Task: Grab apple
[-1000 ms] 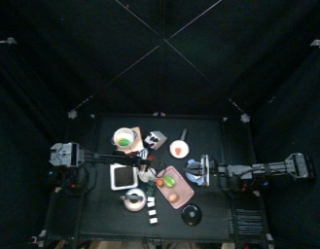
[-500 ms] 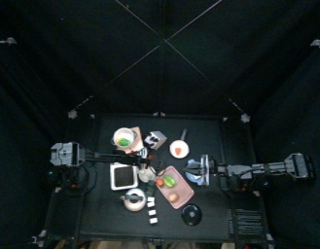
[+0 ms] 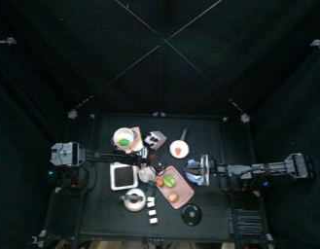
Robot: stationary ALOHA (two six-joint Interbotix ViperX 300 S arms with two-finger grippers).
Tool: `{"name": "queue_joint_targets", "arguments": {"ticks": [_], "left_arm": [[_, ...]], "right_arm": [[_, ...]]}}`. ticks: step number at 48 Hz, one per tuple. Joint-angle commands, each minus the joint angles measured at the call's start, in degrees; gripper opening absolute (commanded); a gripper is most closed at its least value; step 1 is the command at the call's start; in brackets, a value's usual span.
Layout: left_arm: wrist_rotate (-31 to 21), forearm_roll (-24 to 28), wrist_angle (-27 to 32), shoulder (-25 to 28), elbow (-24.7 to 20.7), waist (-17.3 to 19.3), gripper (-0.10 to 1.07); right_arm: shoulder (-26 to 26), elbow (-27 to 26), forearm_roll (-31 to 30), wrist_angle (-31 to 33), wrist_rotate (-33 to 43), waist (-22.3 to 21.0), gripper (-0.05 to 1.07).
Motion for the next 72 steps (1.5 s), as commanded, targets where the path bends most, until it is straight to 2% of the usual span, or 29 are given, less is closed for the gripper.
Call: {"name": "queue_joint_targets", "arguments": {"ticks": [1, 13, 28, 48, 72], "left_arm": [[-0.53, -1.67, -0.62, -1.93, -1.41, -0.09, 0.83], [-2.11, -4.75, -0.79, -2.99, -2.72, -0.09, 0.96], [-2.37, -1.76, 0.35, -2.11, -4.31, 0.0, 0.96], [-2.37, -3.08, 0.35, 1.32, -7.12, 0.62, 0.97], [-2.29, -5.98, -0.26, 3.34, -6.68, 1.14, 0.97]], "right_arm": [[-0.09, -0.62, 0.09, -0.44, 0.0, -0.18, 0.02], [-0.09, -0.53, 0.26, -0.44, 0.09, -0.18, 0.02], [-0.09, -0.53, 0.26, -0.44, 0.0, -0.26, 0.02], [0.18, -0.53, 0.26, -0.44, 0.0, -0.44, 0.02], [0.53, -0.62, 0.26, -0.44, 0.09, -0.7, 0.02]]}}
